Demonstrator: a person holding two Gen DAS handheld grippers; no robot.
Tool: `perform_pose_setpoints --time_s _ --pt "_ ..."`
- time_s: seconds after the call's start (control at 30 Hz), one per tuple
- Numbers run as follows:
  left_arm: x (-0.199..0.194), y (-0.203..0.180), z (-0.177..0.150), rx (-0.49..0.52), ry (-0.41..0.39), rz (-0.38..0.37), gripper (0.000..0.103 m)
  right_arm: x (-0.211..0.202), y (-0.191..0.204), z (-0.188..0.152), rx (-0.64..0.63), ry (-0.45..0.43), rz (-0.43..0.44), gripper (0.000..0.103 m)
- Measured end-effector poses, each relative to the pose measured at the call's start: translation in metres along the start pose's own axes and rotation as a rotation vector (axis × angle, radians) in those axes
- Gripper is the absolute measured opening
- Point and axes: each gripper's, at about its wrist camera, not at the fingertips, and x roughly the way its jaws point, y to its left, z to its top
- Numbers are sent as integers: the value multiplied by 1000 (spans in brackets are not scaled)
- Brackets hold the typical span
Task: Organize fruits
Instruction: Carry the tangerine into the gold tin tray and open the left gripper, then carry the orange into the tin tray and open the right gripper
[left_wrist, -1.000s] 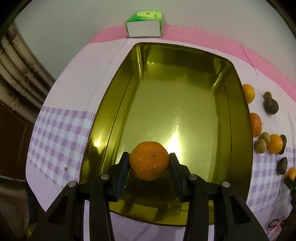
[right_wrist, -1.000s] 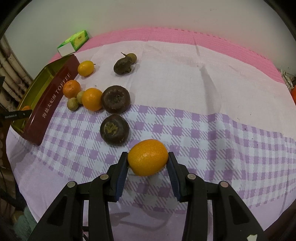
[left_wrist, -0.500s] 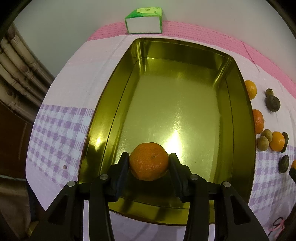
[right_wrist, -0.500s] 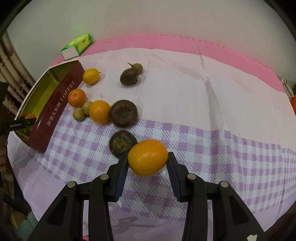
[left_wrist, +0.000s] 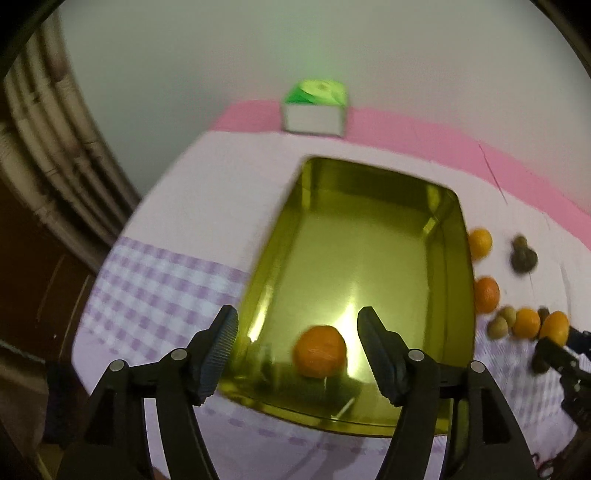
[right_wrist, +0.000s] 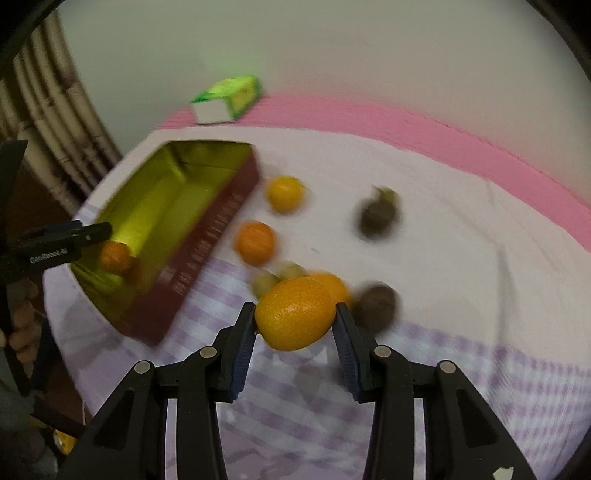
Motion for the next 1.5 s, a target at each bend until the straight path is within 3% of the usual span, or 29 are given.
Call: perform_pose_setpoints --time_s 0.27,0.57,0.97,1.5 --pt "-9 45 -8 -134 -28 98 71 23 68 43 -134 -21 88 39" --pt "-10 45 -10 -130 -34 101 72 58 119 57 -242 30 90 39" --pt "-4 47 -7 -151 -20 103 74 96 134 58 -292 103 45 39" --pt "-4 43 -8 -140 -17 101 75 102 130 54 -331 121 -35 39"
